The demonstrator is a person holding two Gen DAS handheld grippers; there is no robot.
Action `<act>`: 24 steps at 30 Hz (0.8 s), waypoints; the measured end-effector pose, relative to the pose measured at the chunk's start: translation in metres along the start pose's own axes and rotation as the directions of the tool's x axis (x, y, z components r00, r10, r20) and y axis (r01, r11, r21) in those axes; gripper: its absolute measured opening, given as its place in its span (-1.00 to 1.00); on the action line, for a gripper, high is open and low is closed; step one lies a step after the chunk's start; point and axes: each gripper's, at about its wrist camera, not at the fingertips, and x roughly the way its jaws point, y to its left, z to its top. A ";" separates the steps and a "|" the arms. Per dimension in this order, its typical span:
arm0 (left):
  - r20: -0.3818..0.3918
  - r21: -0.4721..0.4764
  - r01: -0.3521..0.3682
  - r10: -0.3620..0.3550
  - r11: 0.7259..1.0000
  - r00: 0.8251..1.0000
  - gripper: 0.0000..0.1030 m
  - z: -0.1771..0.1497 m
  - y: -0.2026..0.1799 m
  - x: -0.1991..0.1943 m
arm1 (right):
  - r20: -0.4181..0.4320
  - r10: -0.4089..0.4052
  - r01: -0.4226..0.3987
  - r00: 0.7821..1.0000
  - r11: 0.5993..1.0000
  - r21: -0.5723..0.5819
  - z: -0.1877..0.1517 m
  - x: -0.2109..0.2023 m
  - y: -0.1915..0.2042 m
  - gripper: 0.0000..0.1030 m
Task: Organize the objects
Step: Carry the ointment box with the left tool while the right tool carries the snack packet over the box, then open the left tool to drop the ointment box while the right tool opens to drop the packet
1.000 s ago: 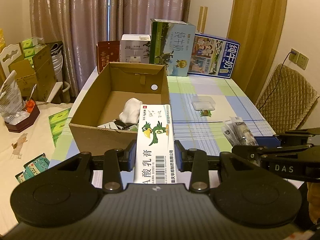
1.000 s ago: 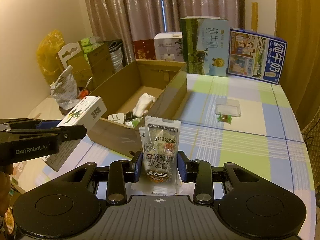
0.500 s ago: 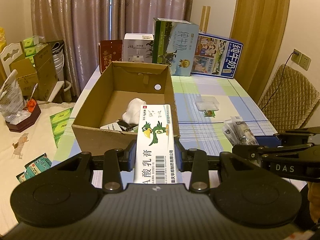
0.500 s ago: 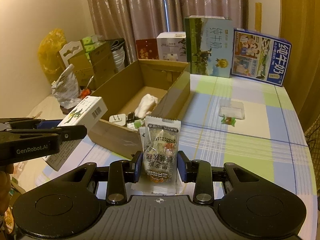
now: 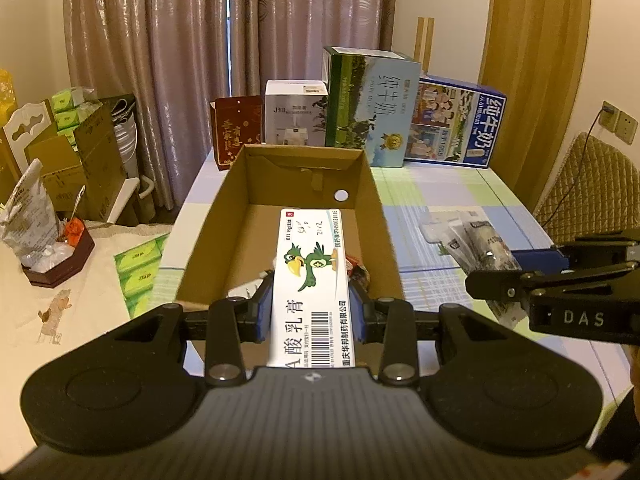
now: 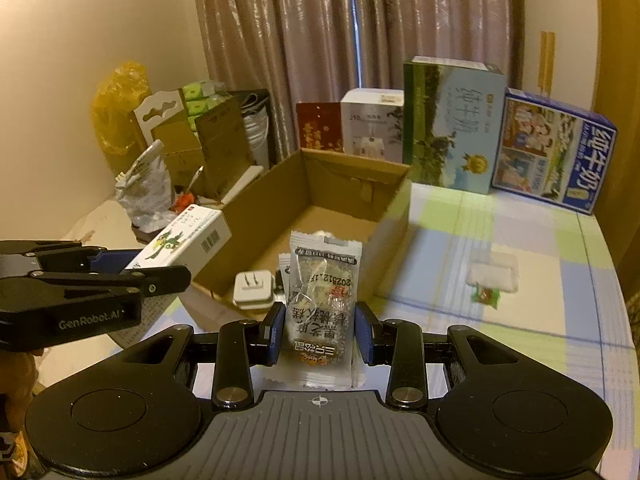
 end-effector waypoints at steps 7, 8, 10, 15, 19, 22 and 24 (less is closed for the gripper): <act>-0.012 0.005 0.009 -0.009 1.000 1.000 -0.37 0.014 0.016 0.018 | -0.012 0.027 -0.027 1.000 1.000 -0.013 0.021 0.025 0.004 -0.34; -0.014 0.008 0.008 -0.008 1.000 1.000 -0.37 0.016 0.019 0.020 | -0.014 0.032 -0.032 0.999 0.999 -0.014 0.024 0.028 0.004 -0.34; -0.018 0.007 0.009 -0.008 1.000 1.000 -0.37 0.021 0.026 0.025 | -0.021 0.039 -0.040 0.999 0.999 -0.012 0.029 0.036 0.004 -0.34; -0.031 0.018 0.007 -0.006 1.000 1.000 -0.37 0.035 0.042 0.042 | -0.031 0.041 -0.041 0.999 0.999 -0.002 0.047 0.058 0.000 -0.35; -0.048 0.040 0.000 0.002 0.999 0.999 -0.37 0.043 0.049 0.062 | -0.046 0.038 -0.038 0.998 0.999 0.009 0.061 0.079 -0.007 -0.34; -0.070 0.043 0.006 -0.003 0.999 0.998 -0.37 0.048 0.052 0.080 | -0.060 0.037 -0.037 0.997 0.999 0.015 0.068 0.094 -0.011 -0.34; -0.084 0.041 0.010 -0.006 0.999 0.996 -0.37 0.050 0.055 0.092 | -0.069 0.037 -0.036 0.997 0.999 0.016 0.072 0.104 -0.013 -0.34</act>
